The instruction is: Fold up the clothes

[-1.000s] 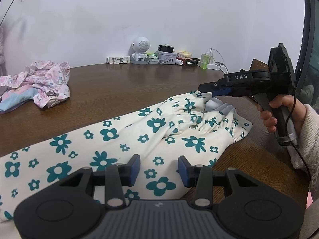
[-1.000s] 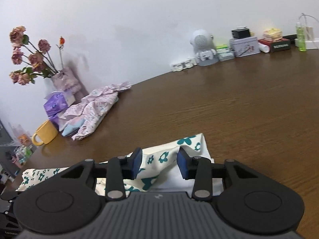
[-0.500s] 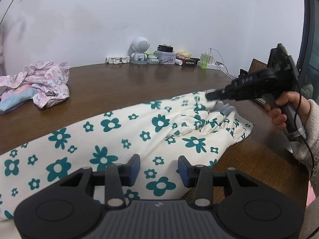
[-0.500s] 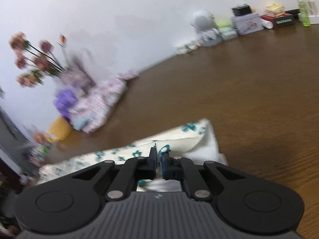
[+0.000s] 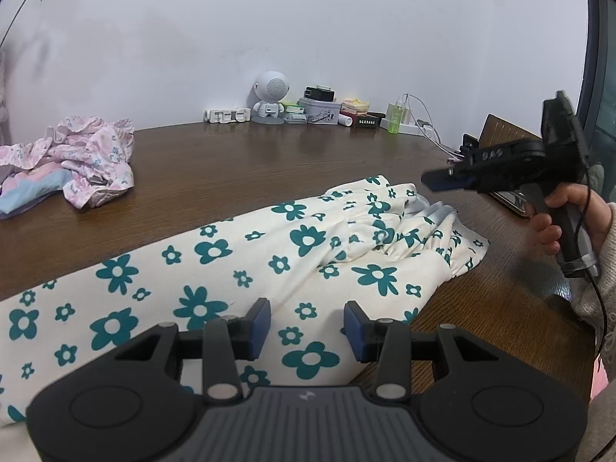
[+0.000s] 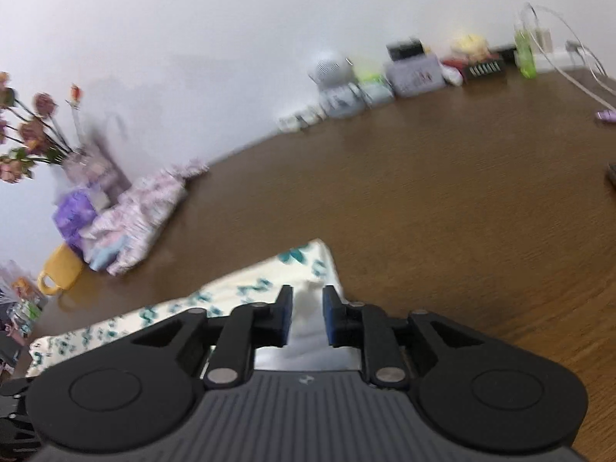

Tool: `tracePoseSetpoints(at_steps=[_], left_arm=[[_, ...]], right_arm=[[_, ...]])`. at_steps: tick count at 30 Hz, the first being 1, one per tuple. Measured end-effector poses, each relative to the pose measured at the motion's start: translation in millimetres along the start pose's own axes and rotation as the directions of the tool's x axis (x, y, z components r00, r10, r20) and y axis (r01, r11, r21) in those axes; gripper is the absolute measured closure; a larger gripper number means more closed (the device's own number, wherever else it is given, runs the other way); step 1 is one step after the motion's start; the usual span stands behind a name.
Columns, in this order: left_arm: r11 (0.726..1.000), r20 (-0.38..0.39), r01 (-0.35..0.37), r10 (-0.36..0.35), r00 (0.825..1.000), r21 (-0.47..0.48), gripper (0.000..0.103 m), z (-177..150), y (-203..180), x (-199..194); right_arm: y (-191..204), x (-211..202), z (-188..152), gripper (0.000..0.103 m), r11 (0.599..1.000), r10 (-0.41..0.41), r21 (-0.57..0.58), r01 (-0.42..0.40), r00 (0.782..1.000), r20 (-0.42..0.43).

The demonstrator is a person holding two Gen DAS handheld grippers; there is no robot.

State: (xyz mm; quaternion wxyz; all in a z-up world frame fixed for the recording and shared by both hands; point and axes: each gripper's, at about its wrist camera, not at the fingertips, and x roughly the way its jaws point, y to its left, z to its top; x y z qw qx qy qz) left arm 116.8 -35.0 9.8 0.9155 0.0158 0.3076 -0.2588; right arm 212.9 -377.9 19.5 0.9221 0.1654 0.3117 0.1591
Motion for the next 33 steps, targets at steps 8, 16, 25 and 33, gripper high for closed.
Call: tracePoseSetpoints(at_steps=[8,16,25,33], left_arm=[[1.0,0.0,-0.001,0.001,1.0,0.003,0.062,0.3,-0.6,-0.5],[1.0,-0.001,-0.001,0.001,1.0,0.005,0.061,0.7,-0.5,0.0],[1.0,-0.001,-0.002,0.002,1.0,0.005,0.061,0.5,0.0,-0.1],[1.0,-0.002,-0.001,0.001,1.0,0.01,0.06,0.5,-0.4,0.4]], right_arm=[[51.3,22.8,-6.3,0.076,0.967,0.027,-0.254,-0.026,1.0,0.002],[48.6,41.5,-18.1,0.082,0.937,-0.132,-0.335,0.102,0.989,-0.069],[31.6,-4.8,-21.8,0.074,0.969,-0.086,-0.23,0.084,0.996,0.001],[29.9,-25.4,-36.3,0.048,0.971,-0.109,-0.218,0.1,0.994,-0.029]])
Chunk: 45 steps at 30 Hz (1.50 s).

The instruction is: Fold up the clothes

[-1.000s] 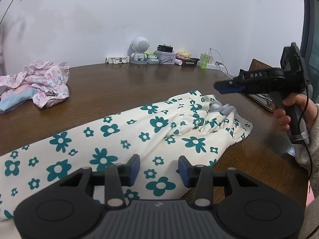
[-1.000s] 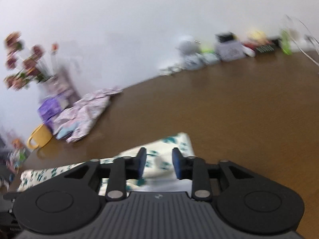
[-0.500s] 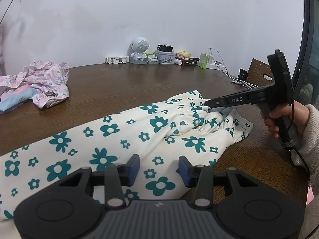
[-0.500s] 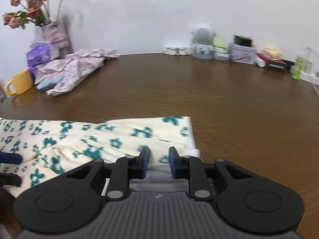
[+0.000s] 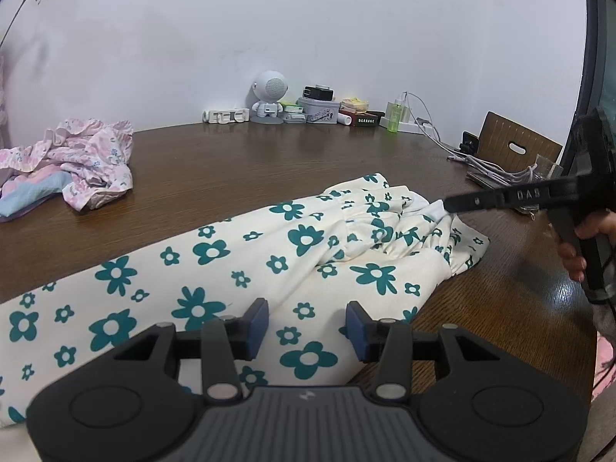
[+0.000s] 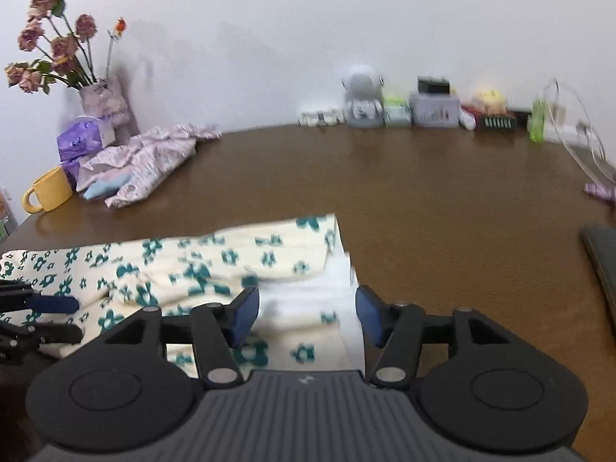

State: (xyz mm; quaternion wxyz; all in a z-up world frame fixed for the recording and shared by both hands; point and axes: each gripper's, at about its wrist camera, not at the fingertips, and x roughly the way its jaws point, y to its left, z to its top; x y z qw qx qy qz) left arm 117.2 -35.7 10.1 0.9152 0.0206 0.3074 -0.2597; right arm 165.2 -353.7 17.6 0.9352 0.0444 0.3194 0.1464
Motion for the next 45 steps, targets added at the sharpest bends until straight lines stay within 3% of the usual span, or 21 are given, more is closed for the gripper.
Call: tracePoseSetpoints(at_steps=[1,2,3,5,13,17,22,23,24,26,30,37,40,41,45], left_arm=[[1.0,0.0,0.0,0.0,1.0,0.0,0.06,0.1,-0.1,0.0],[1.0,0.0,0.0,0.0,1.0,0.0,0.059,0.1,-0.3,-0.1],[1.0,0.0,0.0,0.0,1.0,0.001,0.059,0.0,-0.6,-0.3],[1.0,0.0,0.0,0.0,1.0,0.002,0.059,0.0,-0.9,-0.3],[1.0,0.0,0.0,0.0,1.0,0.002,0.059,0.0,-1.1,-0.3],[1.0,0.0,0.001,-0.001,1.0,0.001,0.059,0.0,-0.9,-0.6],[1.0,0.0,0.001,-0.001,1.0,0.002,0.059,0.2,-0.9,-0.5],[1.0,0.0,0.001,-0.001,1.0,0.001,0.059,0.2,-0.9,-0.4],[1.0,0.0,0.001,-0.001,1.0,0.001,0.059,0.2,-0.9,-0.4],[1.0,0.0,0.002,-0.002,1.0,0.0,0.059,0.2,-0.9,-0.4],[1.0,0.0,0.001,-0.001,1.0,0.001,0.059,0.2,-1.0,-0.7],[1.0,-0.001,-0.002,0.002,1.0,0.008,0.059,0.3,-1.7,-0.5],[1.0,-0.001,-0.002,0.002,1.0,0.007,0.059,0.2,-1.8,-0.3],[1.0,-0.001,-0.001,0.001,1.0,0.007,0.059,0.1,-1.8,-0.4],[1.0,-0.001,-0.001,0.001,1.0,0.006,0.059,0.1,-2.1,-0.5]], right_arm=[[-1.1,1.2,-1.9,0.049,1.0,0.025,0.018,-0.025,1.0,-0.011],[-0.9,2.6,-3.8,0.058,0.998,0.05,0.03,-0.05,0.999,-0.021],[1.3,4.5,-5.6,0.077,0.997,0.071,0.027,-0.07,0.997,-0.03],[7.6,9.1,-7.0,0.099,0.995,0.1,0.0,-0.1,0.994,-0.054],[5.6,18.5,-2.4,0.101,0.998,-0.014,-0.054,0.012,0.999,-0.034],[1.2,22.6,-4.8,0.101,0.999,-0.013,-0.053,0.011,0.999,-0.045],[-5.7,9.4,-3.3,0.092,1.0,0.003,0.021,-0.002,1.0,-0.014],[-5.0,3.6,-3.1,0.082,1.0,0.017,0.021,-0.017,1.0,-0.008],[-2.9,-2.2,-3.6,0.059,0.999,0.031,0.005,-0.031,0.999,-0.011],[3.8,-12.1,-6.5,0.04,0.997,0.047,-0.052,-0.049,0.998,-0.033],[11.1,-24.5,-16.2,0.036,0.99,-0.002,-0.142,-0.009,0.997,-0.076],[10.3,-18.9,-29.3,0.041,0.988,-0.024,-0.157,0.005,0.992,-0.122],[10.5,-13.2,-28.6,0.063,0.986,-0.032,-0.166,0.014,0.994,-0.105],[9.0,-11.6,-26.8,0.077,0.987,-0.027,-0.16,0.011,0.995,-0.1],[6.3,-2.4,-18.7,0.091,0.991,-0.01,-0.136,-0.002,0.996,-0.088]])
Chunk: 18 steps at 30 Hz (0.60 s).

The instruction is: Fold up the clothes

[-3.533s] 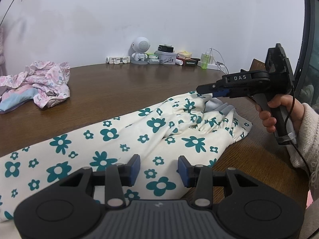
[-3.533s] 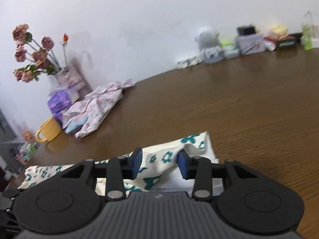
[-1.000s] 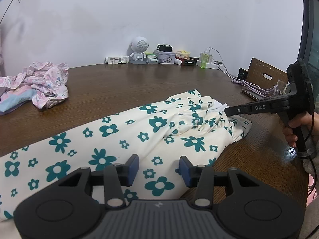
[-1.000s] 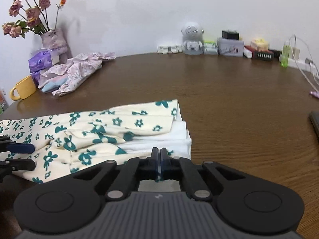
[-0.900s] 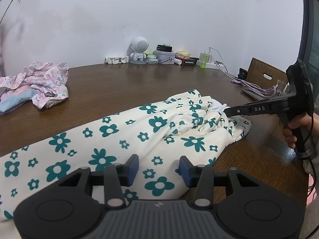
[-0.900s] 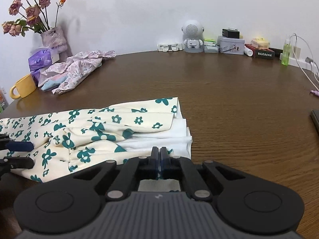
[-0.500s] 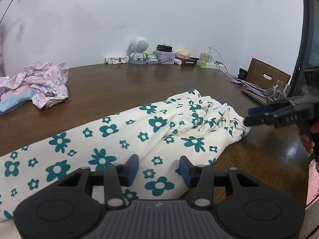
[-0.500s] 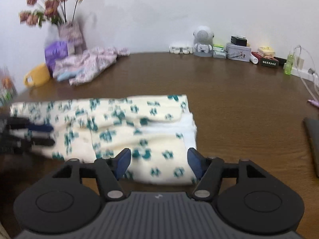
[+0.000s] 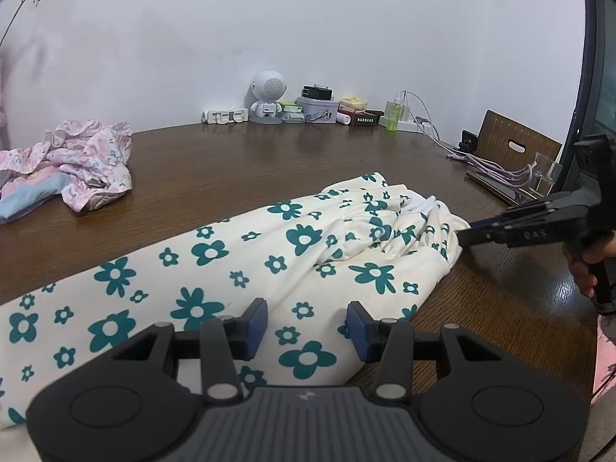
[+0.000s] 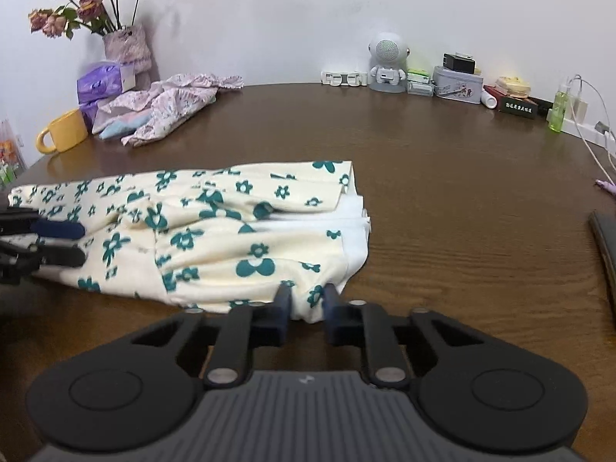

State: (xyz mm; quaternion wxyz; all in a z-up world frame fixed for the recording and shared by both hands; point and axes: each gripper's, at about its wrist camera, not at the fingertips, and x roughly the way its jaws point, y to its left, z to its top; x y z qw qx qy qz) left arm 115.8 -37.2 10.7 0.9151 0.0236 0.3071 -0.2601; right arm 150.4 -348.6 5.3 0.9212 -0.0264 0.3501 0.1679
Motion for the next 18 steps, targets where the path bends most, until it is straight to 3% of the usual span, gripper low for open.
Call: tracePoseSetpoints(at_steps=[8,10,14,18], left_arm=[[1.0,0.001,0.004,-0.004,1.0,-0.006,0.059,-0.4,-1.1,-1.1],[1.0,0.001,0.004,-0.004,1.0,-0.007,0.059,-0.4,-1.4,-1.4],[1.0,0.002,0.005,-0.005,1.0,-0.01,0.058,-0.2,-1.3,-1.3],[1.0,0.002,0.006,-0.006,1.0,-0.01,0.058,-0.1,-1.3,-1.2]], right_arm=[[-1.0,7.4,4.1,0.091,1.0,-0.004,-0.001,0.004,1.0,0.004],[-0.9,6.3,3.3,0.088,1.0,-0.009,-0.003,0.009,1.0,0.002],[-10.3,0.2,1.2,0.066,0.999,-0.026,0.043,0.026,1.0,-0.001],[-30.1,-7.5,-0.7,0.062,0.99,-0.042,0.133,0.042,0.999,-0.001]])
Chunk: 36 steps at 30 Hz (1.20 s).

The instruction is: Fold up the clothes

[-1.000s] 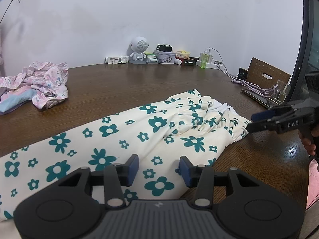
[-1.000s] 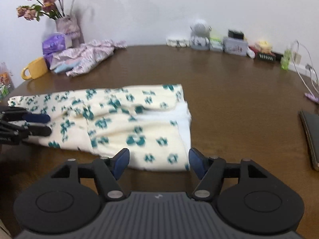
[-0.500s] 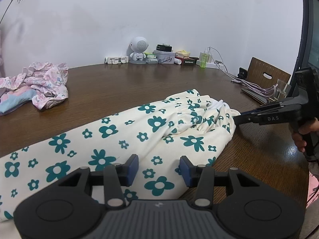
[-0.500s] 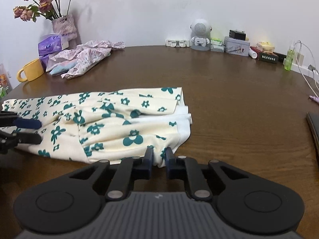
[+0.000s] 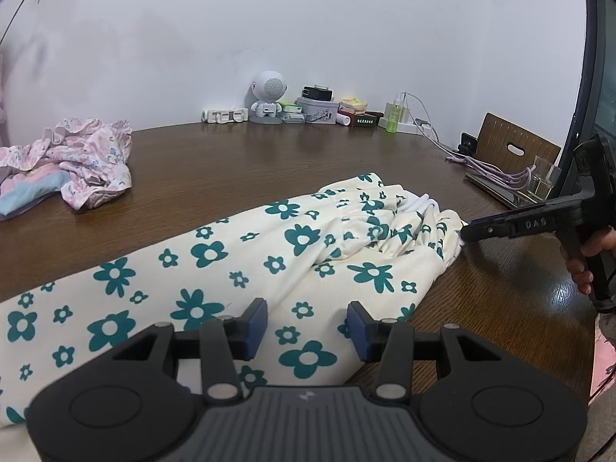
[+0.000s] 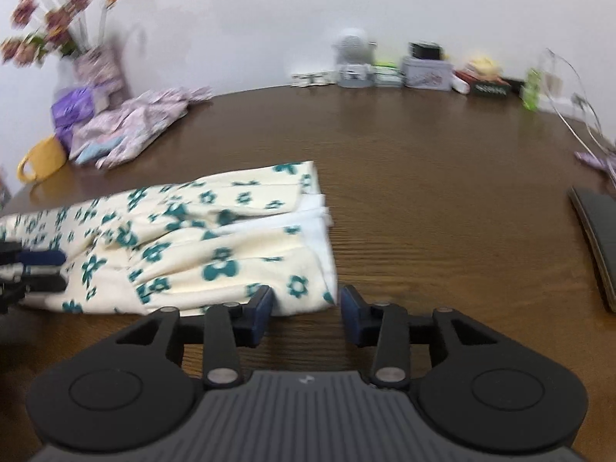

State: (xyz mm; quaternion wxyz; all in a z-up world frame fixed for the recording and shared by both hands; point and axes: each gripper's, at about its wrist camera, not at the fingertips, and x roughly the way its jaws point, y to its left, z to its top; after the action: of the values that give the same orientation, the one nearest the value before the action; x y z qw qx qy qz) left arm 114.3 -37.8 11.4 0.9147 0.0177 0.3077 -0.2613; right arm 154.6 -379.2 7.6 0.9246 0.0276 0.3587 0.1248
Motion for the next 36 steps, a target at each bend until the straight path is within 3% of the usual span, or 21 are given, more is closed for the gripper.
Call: tracePoseSetpoints(at_steps=[5,11,17,20,23,26,28,30,32,36], left_arm=[[1.0,0.0,0.001,-0.001,1.0,0.002,0.058,0.3,0.4,0.0],[1.0,-0.001,-0.001,0.001,1.0,0.005,0.057,0.4,-0.1,0.5],[0.999,0.015,-0.008,0.008,1.0,-0.032,0.061,-0.3,1.5,-1.7],[1.0,0.059,-0.019,0.019,0.998,0.001,0.062,3.2,-3.3,-10.4],[0.998,0.133,-0.039,0.045,0.99,-0.048,0.062,15.0,2.9,-21.9],[0.988,0.127,-0.095,0.11,0.986,-0.121,0.061,24.6,16.9,-17.5],[0.976,0.094,-0.12,0.138,0.986,-0.183,0.061,26.9,28.0,-9.5],[0.961,0.062,-0.133,0.153,0.986,-0.244,0.061,27.6,38.7,-1.5],[0.946,0.033,-0.15,0.166,0.986,-0.288,0.061,26.9,47.0,6.0],[0.934,0.001,-0.197,0.207,0.978,-0.298,0.06,21.8,54.8,10.6]], right_arm=[[-20.4,-9.4,11.7,0.061,0.995,0.0,0.099,-0.006,0.998,0.056],[-6.4,15.1,48.9,0.054,0.997,0.059,0.048,-0.065,0.992,0.115],[3.1,75.5,84.0,0.053,0.992,0.094,0.075,-0.098,0.994,0.051],[1.7,93.4,92.8,0.053,0.99,0.094,0.098,-0.097,0.995,0.033],[0.6,105.6,96.5,0.053,0.99,0.086,0.109,-0.088,0.996,0.023],[-0.1,114.9,97.0,0.054,0.989,0.09,0.116,-0.091,0.996,0.008],[1.2,117.7,96.7,0.058,0.99,0.091,0.107,-0.091,0.996,0.007],[3.5,118.9,97.1,0.081,0.991,0.094,0.095,-0.094,0.996,0.003],[5.1,119.3,96.0,0.095,0.99,0.108,0.09,-0.107,0.994,-0.005],[10.9,109.4,90.4,0.099,0.992,0.115,0.046,-0.115,0.993,0.002]])
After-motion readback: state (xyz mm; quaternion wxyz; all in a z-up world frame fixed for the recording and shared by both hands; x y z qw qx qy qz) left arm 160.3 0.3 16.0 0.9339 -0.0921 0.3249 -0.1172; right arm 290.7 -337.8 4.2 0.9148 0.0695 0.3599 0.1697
